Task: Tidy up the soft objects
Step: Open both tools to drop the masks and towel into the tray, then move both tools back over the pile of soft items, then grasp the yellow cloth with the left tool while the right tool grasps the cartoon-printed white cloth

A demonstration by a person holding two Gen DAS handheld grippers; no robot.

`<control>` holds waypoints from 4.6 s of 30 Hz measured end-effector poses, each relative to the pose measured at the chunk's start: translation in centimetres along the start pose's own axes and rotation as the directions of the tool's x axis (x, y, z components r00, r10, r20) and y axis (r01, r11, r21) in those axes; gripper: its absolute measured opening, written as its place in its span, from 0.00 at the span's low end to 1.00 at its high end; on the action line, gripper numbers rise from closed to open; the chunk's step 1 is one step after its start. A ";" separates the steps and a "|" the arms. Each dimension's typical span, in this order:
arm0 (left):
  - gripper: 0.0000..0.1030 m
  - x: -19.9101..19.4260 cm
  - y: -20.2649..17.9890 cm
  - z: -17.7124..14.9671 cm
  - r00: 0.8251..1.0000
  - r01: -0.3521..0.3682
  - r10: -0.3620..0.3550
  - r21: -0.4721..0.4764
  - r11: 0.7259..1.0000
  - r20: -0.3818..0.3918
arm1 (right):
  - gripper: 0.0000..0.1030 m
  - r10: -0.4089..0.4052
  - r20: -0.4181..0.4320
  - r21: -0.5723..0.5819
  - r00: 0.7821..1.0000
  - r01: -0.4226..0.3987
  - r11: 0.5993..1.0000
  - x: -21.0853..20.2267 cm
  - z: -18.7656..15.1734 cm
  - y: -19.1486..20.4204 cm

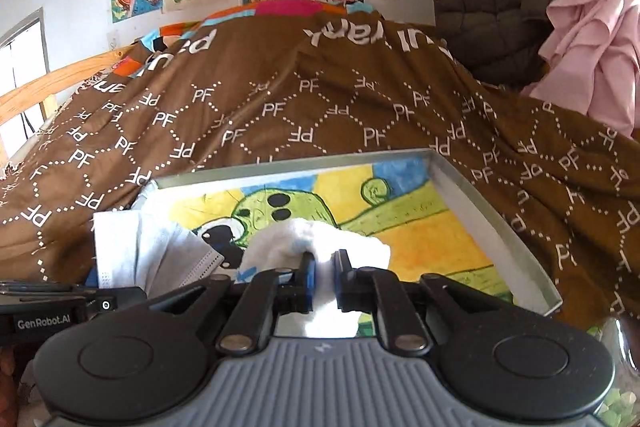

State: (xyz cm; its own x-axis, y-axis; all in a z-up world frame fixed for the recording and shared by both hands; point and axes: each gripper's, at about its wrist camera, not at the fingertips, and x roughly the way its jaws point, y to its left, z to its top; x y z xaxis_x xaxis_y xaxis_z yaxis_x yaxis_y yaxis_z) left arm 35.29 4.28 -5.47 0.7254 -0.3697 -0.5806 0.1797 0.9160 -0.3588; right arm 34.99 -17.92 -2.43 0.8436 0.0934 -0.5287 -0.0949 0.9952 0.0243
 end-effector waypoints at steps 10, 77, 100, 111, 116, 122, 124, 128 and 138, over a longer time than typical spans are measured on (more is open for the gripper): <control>0.27 -0.3 -0.7 0.0 1.000 -0.001 0.001 0.027 1.000 0.017 | 0.42 0.004 -0.024 0.024 1.000 -0.003 1.000 -0.9 0.2 -0.8; 0.99 -18.7 -9.2 -12.1 1.000 -0.004 0.006 0.108 0.994 -0.020 | 1.00 -0.049 -0.081 -0.047 0.996 0.046 0.998 -23.8 -12.4 -1.1; 0.99 -14.9 -8.6 -12.3 0.992 -0.027 0.035 0.062 0.998 -0.124 | 0.99 -0.061 0.010 -0.001 0.998 0.061 0.998 -21.5 -10.8 -2.1; 0.94 -12.8 -7.1 -12.4 0.991 -0.014 0.005 -0.064 0.998 -0.133 | 0.87 0.049 0.102 -0.015 0.994 -0.048 0.999 -17.1 -9.3 -1.8; 0.85 -12.0 -7.2 -12.4 0.993 -0.031 0.027 -0.031 0.999 -0.118 | 0.82 0.111 0.096 -0.066 0.989 -0.105 0.992 -16.0 -8.9 -0.6; 0.79 -11.1 -7.1 -12.3 0.994 -0.011 0.008 -0.029 1.000 -0.109 | 0.74 0.112 0.063 -0.117 0.992 -0.105 0.988 -14.4 -9.1 0.6; 0.75 -10.6 -7.1 -12.4 0.994 -0.010 0.007 -0.018 1.000 -0.111 | 0.72 0.107 0.052 -0.119 0.993 -0.100 0.988 -13.9 -9.2 0.6; 0.70 -9.9 -7.2 -12.6 0.993 0.006 -0.006 -0.006 1.000 -0.121 | 0.68 0.088 0.045 -0.137 0.995 -0.081 0.987 -13.3 -9.4 0.9; 0.32 -9.5 -6.8 -12.5 0.991 0.067 -0.073 -0.057 0.996 -0.112 | 0.37 0.036 0.073 -0.175 0.997 -0.023 0.984 -13.4 -9.7 1.5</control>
State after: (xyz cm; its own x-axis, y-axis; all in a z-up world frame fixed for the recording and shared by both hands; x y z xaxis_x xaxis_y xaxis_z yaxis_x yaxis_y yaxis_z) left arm 18.83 -0.32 -6.66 0.6316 -0.4503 -0.6310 0.1893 0.8789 -0.4378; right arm 18.45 -17.98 -3.53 0.8760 0.1313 -0.4641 -0.2053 0.9722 -0.1124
